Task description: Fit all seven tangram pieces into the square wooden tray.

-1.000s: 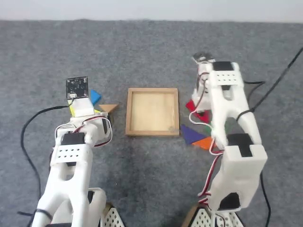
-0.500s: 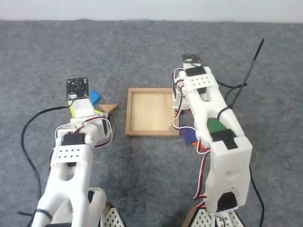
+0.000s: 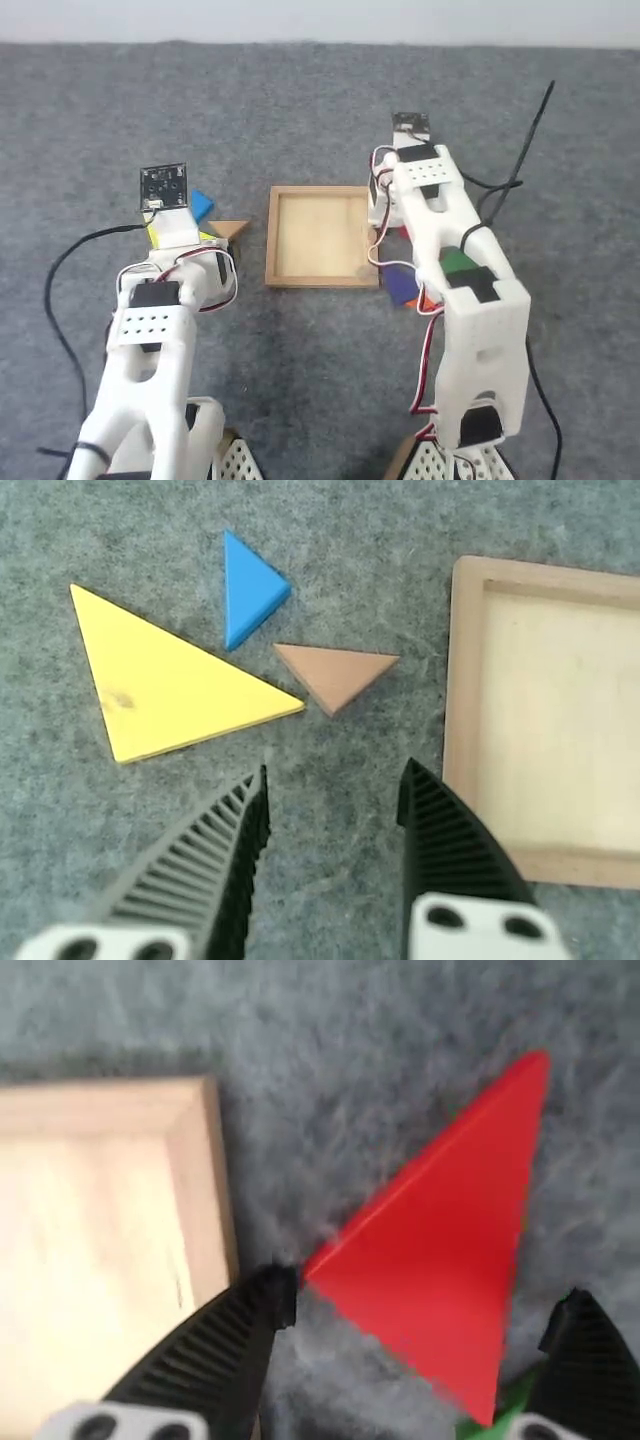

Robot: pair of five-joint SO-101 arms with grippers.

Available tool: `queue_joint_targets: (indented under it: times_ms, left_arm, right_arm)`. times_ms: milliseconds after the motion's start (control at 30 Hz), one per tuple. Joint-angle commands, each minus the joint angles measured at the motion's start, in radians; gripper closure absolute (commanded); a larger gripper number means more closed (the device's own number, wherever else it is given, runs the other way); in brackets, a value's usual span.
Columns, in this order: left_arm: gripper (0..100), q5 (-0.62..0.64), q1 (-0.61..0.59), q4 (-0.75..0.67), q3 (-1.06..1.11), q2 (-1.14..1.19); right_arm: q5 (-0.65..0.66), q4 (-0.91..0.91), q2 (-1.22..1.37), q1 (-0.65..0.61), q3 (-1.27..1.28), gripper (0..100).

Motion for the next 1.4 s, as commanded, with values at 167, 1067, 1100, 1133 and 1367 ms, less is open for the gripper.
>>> queue_joint_targets:
  times_ms: [167, 1067, 1100, 1133, 1367]
  left_arm:
    - [79, -0.008, 0.005, -0.017, -0.007, -0.031]
    - [79, -0.014, 0.005, -0.015, -0.007, -0.031]
    - [79, -0.014, 0.005, -0.014, -0.007, -0.031]
    - [79, -0.014, 0.005, -0.014, -0.007, -0.031]
    - [79, -0.012, 0.005, -0.014, -0.007, -0.031]
  right_arm:
    - [-0.006, 0.015, 0.067, 0.016, -0.158, 61.5]
    - [0.009, 0.11, 0.108, 0.045, -0.186, 61.5]
    - [0.031, 0.119, 0.108, 0.045, -0.186, 61.5]
    - [0.057, 0.125, 0.108, 0.045, -0.186, 61.5]
    - [0.087, 0.137, 0.108, 0.045, -0.186, 61.5]
